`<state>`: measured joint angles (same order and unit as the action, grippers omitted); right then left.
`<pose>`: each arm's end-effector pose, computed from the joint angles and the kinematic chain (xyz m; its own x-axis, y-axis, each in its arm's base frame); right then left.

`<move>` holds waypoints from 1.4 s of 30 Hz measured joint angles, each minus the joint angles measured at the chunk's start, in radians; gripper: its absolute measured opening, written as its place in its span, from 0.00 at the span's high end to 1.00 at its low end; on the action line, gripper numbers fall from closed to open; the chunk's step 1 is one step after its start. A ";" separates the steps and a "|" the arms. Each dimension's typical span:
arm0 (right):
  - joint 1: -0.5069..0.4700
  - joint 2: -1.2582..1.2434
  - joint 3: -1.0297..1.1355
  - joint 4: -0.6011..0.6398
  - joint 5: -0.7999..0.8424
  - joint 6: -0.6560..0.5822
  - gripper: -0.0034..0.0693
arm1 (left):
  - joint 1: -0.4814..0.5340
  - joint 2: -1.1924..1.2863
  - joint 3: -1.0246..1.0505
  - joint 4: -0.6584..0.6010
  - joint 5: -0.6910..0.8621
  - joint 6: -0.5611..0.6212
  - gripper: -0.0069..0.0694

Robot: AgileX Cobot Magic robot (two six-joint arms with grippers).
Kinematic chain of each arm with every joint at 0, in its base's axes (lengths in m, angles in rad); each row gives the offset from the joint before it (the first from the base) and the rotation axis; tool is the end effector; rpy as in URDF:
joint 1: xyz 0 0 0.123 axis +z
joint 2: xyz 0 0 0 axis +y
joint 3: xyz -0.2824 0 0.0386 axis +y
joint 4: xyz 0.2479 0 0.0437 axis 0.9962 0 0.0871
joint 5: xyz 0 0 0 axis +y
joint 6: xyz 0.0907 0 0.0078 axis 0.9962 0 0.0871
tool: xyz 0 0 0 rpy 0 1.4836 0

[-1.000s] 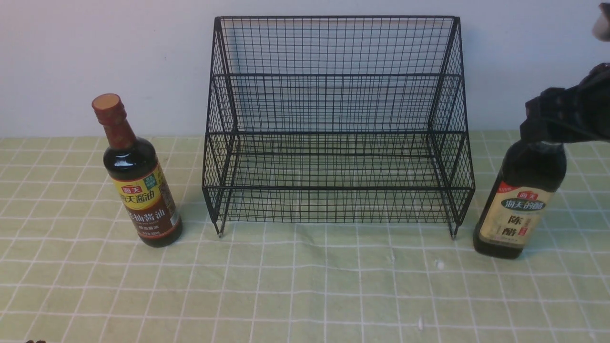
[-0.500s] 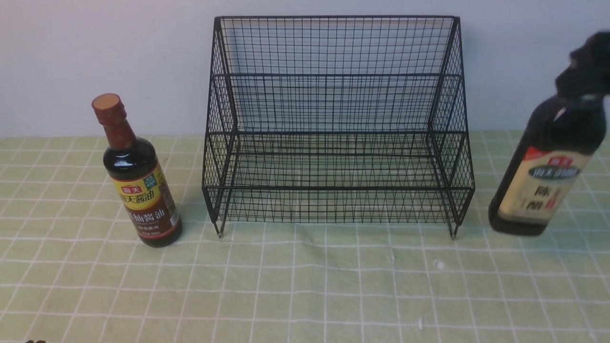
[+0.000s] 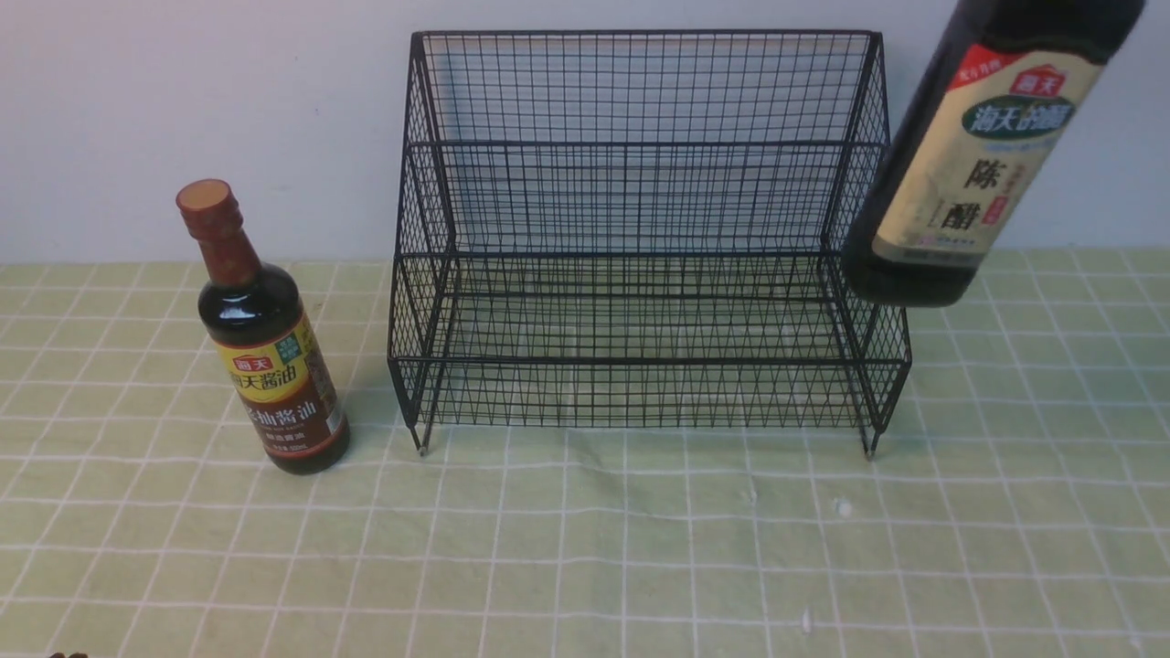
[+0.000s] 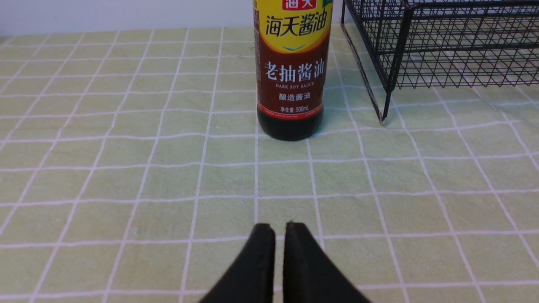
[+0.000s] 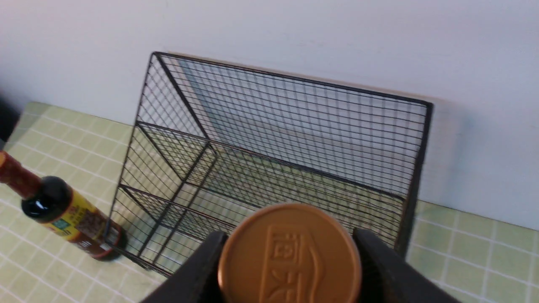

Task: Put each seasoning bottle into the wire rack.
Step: Use the right arm to put the condiment bottle back on the shelf

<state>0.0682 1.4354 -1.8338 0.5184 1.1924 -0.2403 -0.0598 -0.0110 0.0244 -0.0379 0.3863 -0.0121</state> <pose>0.2721 0.0606 0.4951 -0.5943 -0.0696 -0.8012 -0.4441 0.8589 0.2548 0.0521 -0.0044 0.1708 -0.3098 -0.0287 -0.9504 0.0588 0.9971 -0.0493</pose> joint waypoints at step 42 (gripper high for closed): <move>0.112 0.479 -0.157 -0.168 -0.016 -0.008 0.49 | 0.000 0.000 0.000 0.000 0.000 0.000 0.89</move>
<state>0.1801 1.9142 -1.9908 0.3499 1.1759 -0.2484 -0.0598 -0.0110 0.0244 -0.0379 0.3863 -0.0121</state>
